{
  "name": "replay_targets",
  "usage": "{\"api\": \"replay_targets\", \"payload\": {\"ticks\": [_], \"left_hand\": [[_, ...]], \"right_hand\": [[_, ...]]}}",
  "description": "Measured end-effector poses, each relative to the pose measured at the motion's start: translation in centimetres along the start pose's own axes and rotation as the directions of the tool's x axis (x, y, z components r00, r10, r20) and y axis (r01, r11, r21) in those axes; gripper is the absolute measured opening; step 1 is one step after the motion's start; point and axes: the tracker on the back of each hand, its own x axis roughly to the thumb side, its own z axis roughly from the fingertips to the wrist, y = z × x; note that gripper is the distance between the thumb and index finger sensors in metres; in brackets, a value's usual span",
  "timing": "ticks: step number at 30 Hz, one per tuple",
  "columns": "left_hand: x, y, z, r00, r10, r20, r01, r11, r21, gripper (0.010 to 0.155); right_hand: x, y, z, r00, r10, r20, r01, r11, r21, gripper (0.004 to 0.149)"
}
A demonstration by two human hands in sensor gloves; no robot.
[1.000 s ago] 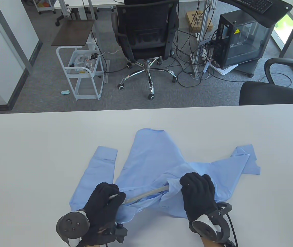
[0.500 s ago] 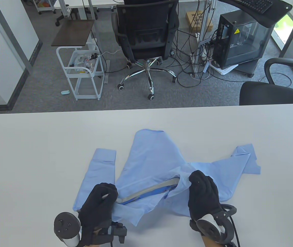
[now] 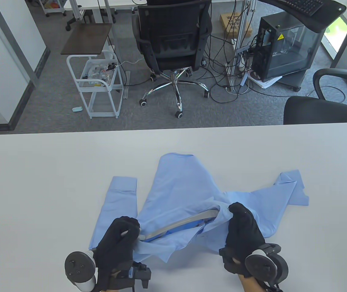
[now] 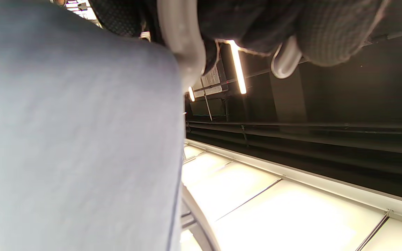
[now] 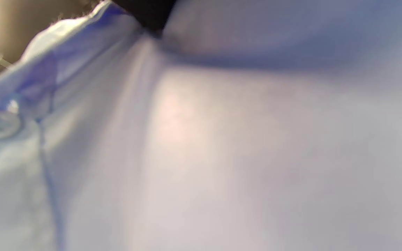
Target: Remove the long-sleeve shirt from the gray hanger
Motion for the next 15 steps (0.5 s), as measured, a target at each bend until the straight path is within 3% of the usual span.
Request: {"api": "replay_targets", "payload": {"ticks": [9,15], "left_hand": [[-0.2,0.1,0.0,1.0,0.017,0.015,-0.016,1.0,-0.005,0.044],[-0.3,0.1,0.0,0.999,0.032,0.014,-0.032,0.999,0.016,0.043]], "right_hand": [[-1.3,0.0,-0.2,0.975,-0.166,-0.145,0.172,0.985,0.028,0.042],[-2.0,-0.1,-0.3,0.942,-0.294,-0.161,0.299,0.954,0.008,0.045]]}}
